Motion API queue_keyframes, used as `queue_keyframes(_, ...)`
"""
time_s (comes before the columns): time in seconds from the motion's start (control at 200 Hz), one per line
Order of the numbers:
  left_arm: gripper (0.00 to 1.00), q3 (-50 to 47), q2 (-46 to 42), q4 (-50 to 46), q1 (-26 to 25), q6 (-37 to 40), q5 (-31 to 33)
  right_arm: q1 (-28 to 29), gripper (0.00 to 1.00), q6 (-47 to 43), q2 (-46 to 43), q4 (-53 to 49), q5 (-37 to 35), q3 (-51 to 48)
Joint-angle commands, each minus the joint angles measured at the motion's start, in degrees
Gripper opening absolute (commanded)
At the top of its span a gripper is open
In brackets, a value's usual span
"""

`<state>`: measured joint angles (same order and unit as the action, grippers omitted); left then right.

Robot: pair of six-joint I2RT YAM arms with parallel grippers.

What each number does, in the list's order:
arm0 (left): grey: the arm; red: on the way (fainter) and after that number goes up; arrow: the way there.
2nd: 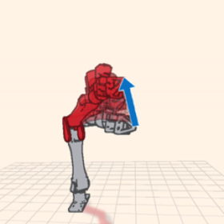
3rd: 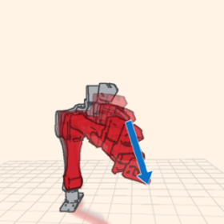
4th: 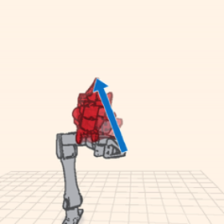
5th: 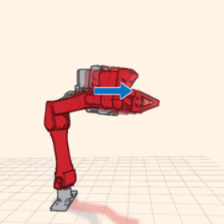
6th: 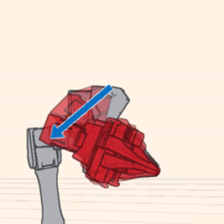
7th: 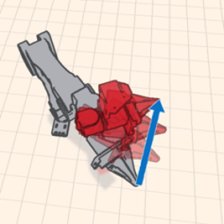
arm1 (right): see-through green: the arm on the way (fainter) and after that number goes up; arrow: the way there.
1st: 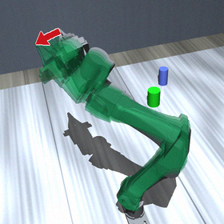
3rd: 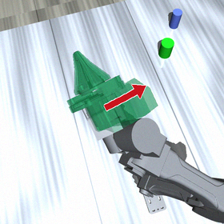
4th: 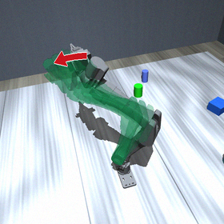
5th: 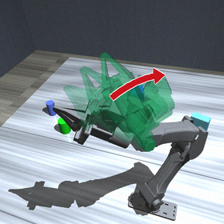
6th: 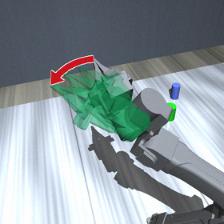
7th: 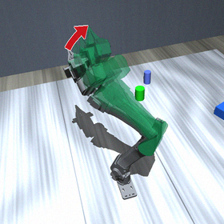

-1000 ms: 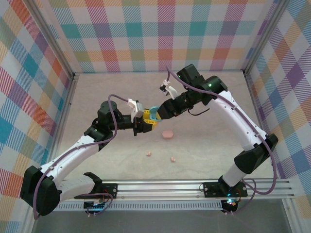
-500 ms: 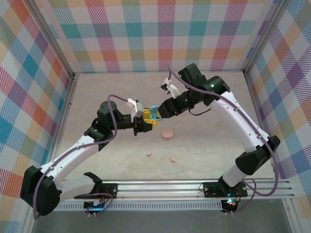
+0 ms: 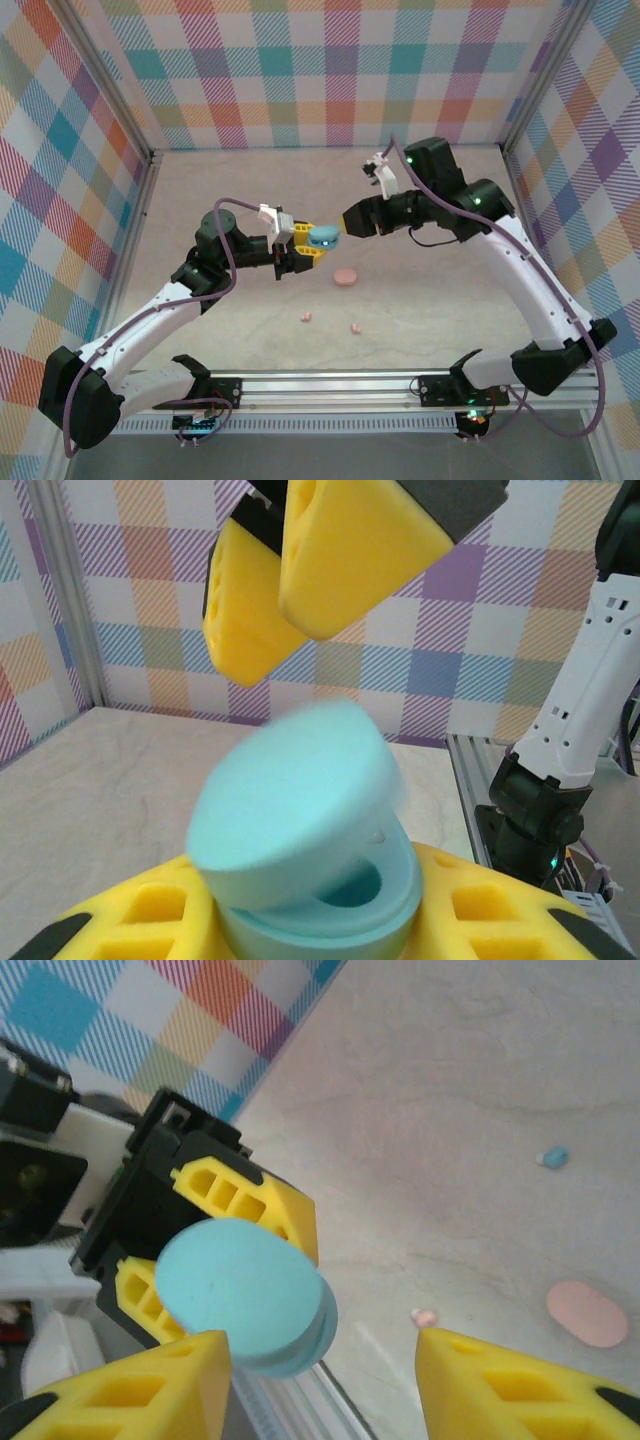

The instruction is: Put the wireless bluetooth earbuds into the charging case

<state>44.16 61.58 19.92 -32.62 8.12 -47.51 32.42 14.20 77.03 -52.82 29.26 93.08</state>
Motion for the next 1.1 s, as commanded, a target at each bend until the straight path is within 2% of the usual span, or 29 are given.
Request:
queue_keyframes(0.0,0.22,0.66,-0.51,2.62,-0.69,-1.21,-1.19,-1.69,0.54,6.62,-2.22,9.93,5.19,-5.2)
queue_keyframes(0.255,0.22,1.4,-0.16,2.61,-0.69,-2.97,-0.74,-2.02,0.54,8.26,-8.2,22.52,12.53,-17.16)
queue_keyframes(0.445,0.22,2.47,0.89,2.93,-0.69,-4.58,-0.88,-1.84,0.54,7.03,-10.56,27.96,14.32,-24.08)
queue_keyframes(1.095,0.22,3.34,1.7,4.48,-0.63,-7.12,-1.62,0.88,0.56,-0.69,-7.24,28.05,15.57,-23.27)
